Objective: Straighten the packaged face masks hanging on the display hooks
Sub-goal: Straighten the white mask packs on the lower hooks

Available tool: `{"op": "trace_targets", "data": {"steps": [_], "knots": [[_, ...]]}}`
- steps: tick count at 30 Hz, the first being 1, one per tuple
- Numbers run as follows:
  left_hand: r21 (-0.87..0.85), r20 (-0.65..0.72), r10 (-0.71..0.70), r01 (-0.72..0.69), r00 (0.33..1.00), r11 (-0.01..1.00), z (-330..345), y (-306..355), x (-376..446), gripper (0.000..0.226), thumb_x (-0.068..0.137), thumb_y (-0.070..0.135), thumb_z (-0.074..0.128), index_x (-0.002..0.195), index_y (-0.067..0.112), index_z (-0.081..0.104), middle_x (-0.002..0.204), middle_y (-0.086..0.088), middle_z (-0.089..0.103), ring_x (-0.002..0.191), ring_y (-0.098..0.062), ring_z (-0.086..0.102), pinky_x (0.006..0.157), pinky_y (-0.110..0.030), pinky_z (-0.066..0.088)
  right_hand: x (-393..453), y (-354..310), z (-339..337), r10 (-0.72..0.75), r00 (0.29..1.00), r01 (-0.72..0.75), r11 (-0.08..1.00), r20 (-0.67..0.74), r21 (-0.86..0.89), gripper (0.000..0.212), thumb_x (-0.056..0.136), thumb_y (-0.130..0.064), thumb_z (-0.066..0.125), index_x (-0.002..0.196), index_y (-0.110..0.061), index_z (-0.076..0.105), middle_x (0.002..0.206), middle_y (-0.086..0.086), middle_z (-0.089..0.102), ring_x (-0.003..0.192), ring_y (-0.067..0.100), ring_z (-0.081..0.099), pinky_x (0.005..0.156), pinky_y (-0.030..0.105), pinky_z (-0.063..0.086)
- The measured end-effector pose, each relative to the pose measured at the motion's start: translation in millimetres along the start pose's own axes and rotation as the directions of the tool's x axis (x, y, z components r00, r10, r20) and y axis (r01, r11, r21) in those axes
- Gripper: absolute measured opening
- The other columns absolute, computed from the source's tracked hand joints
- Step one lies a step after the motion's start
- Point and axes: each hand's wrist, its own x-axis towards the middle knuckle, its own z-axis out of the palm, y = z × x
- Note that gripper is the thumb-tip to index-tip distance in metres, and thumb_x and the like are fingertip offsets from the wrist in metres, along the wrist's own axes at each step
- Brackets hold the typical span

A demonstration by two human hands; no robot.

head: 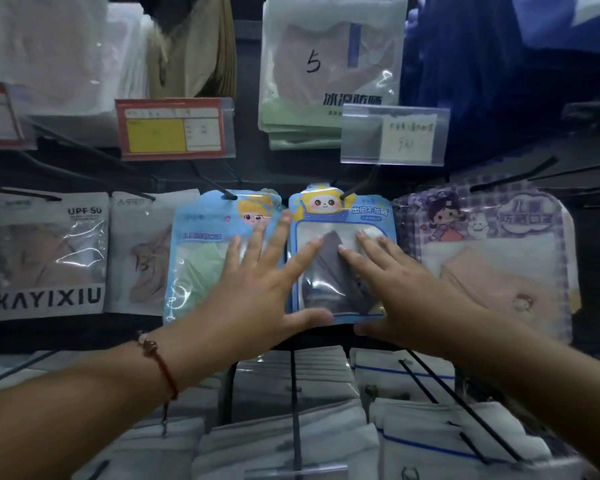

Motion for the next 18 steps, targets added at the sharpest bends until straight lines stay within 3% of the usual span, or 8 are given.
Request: {"op": "trace_targets", "data": {"steps": [3, 6, 14, 18], "knots": [[0.051, -0.03, -0.177, 0.179, 0.984, 0.983, -12.9, -16.3, -14.2, 0.081, 0.085, 0.081, 0.016, 0.15, 0.048, -0.02, 0.162, -0.002, -0.029, 0.152, -0.031, -0.015, 0.122, -0.054, 0.006, 1.8, -13.4, -7.8, 0.058, 0.995, -0.048, 0.991, -0.08, 0.128, 0.092, 0.084, -0.067, 0.054, 0.154, -0.037, 0.003, 0.164, -0.002, -0.012, 0.151, 0.02, -0.007, 0.122, 0.043, 0.012], [0.141, 0.031, -0.291, 0.284, 0.956, 0.949, -15.4, -33.7, -22.4, 0.081, 0.093, 0.069, 0.036, 0.152, 0.045, -0.014, 0.164, -0.01, -0.017, 0.151, -0.038, -0.003, 0.118, -0.058, 0.019, 7.9, -32.0, -2.0, 0.087, 0.988, -0.071, 0.99, -0.129, 0.123, 0.088, 0.086, -0.066, 0.052, 0.153, -0.041, 0.002, 0.164, -0.001, -0.013, 0.15, 0.027, -0.006, 0.121, 0.046, 0.011], [0.054, 0.104, -0.273, 0.269, 0.956, 0.962, -4.5, -51.1, -18.7, 0.082, 0.092, 0.07, 0.042, 0.155, 0.044, -0.004, 0.164, -0.008, -0.007, 0.15, -0.036, -0.001, 0.112, -0.058, 0.032, 20.0, -60.0, 9.8, 0.201, 0.972, -0.193, 0.979, -0.125, 0.069, 0.087, 0.09, -0.06, 0.051, 0.154, -0.038, -0.004, 0.163, 0.003, -0.016, 0.149, 0.033, -0.008, 0.119, 0.05, 0.007], [0.04, 0.1, -0.262, 0.259, 0.96, 0.965, -7.0, -54.5, -22.9, 0.082, 0.092, 0.071, 0.038, 0.155, 0.043, -0.007, 0.165, -0.009, -0.011, 0.152, -0.036, -0.005, 0.117, -0.062, 0.021, 15.9, -65.3, 7.4, 0.217, 0.968, -0.207, 0.974, -0.124, 0.088, 0.086, 0.091, -0.059, 0.05, 0.154, -0.036, -0.003, 0.163, 0.002, -0.014, 0.15, 0.032, -0.007, 0.12, 0.051, 0.007]]}}
